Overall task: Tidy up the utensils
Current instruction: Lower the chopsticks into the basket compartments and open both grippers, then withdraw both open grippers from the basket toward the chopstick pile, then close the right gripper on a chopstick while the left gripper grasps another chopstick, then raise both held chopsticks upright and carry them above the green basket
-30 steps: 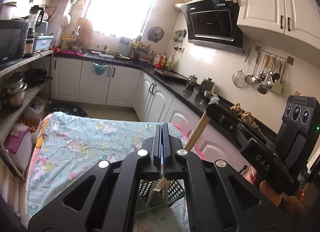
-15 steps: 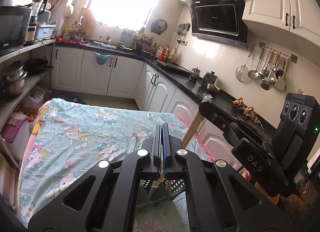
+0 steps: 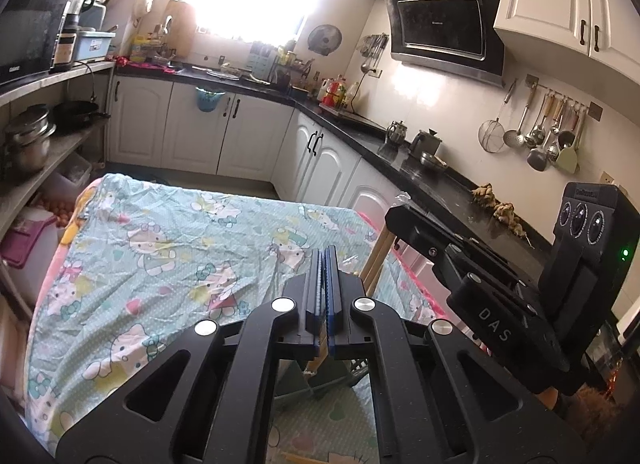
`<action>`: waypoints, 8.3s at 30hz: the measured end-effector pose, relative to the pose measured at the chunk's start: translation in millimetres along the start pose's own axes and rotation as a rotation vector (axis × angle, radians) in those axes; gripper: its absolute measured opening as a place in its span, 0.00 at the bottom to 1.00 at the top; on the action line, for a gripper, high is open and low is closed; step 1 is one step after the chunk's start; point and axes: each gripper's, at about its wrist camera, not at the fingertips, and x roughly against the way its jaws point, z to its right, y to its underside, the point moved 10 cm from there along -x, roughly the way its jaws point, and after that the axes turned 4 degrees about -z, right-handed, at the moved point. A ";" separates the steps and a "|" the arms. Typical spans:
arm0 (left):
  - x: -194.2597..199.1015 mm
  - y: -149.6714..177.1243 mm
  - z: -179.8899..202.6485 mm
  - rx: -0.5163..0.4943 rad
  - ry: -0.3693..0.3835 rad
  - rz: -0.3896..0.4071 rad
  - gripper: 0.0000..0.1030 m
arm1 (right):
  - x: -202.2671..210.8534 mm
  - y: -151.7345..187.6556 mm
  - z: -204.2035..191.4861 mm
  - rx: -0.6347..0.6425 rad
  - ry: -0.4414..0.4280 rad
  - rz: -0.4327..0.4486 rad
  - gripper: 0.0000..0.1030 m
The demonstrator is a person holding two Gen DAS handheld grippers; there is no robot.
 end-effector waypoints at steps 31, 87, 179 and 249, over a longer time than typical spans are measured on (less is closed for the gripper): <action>62.8 9.2 -7.8 0.025 -0.074 0.091 0.90 | 52.4 21.4 2.6 0.000 0.027 -0.023 0.59; 69.2 138.5 -47.8 0.158 -0.154 -0.083 0.90 | 83.8 128.2 -47.4 0.111 -0.047 -0.219 0.68; -24.6 248.2 -92.3 0.330 -0.051 -0.444 0.02 | -30.7 267.9 -64.3 0.167 -0.149 -0.767 0.06; 62.4 2.1 94.6 -0.099 0.113 0.033 0.01 | 108.9 10.2 -3.8 0.042 -0.071 -0.042 0.06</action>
